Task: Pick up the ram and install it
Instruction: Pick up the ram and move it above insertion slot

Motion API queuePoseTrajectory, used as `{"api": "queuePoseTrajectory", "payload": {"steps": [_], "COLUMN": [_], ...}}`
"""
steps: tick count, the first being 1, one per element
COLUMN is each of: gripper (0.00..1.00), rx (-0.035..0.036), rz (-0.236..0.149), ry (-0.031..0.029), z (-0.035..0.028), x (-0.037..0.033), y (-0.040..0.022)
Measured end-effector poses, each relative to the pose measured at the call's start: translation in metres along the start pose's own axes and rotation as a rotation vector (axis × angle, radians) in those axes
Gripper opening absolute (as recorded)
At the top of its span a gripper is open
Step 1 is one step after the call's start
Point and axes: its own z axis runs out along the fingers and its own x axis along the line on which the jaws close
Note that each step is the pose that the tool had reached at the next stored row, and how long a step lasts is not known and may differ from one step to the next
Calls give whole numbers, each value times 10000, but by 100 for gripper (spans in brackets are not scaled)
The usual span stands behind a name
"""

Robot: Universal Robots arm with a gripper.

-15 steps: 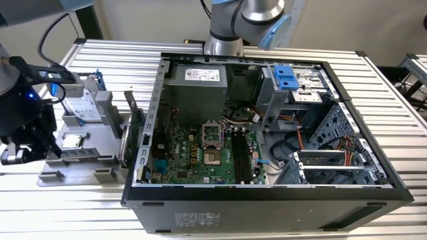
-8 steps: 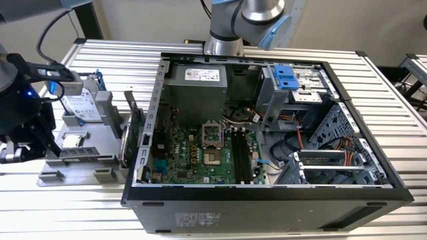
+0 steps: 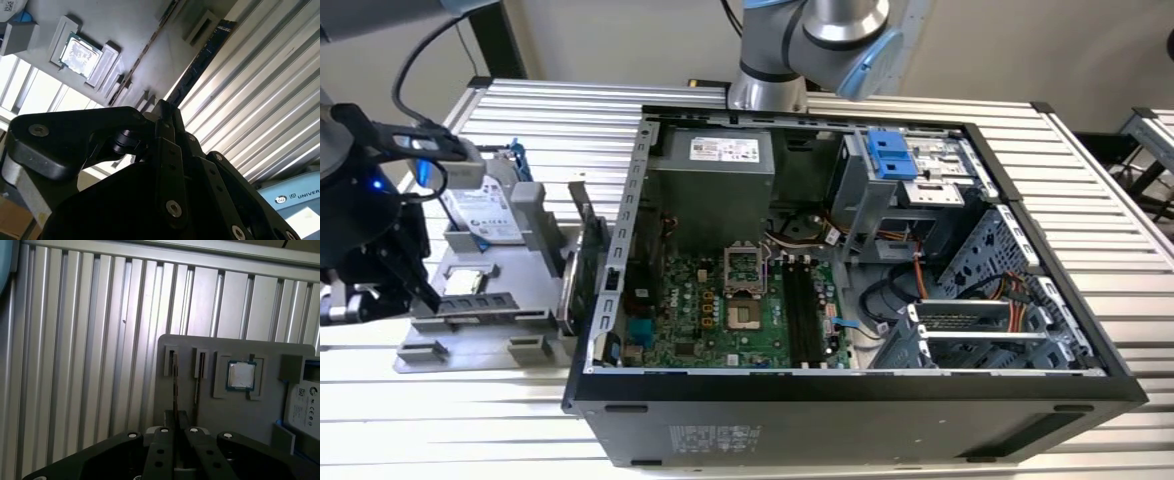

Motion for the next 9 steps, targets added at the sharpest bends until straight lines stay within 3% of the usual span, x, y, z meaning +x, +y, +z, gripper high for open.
{"api": "queuePoseTrajectory", "payload": {"steps": [9], "gripper": [0], "rx": [0], "rz": [0], "ry": [-3], "z": [-36], "x": [-1], "y": [1]}}
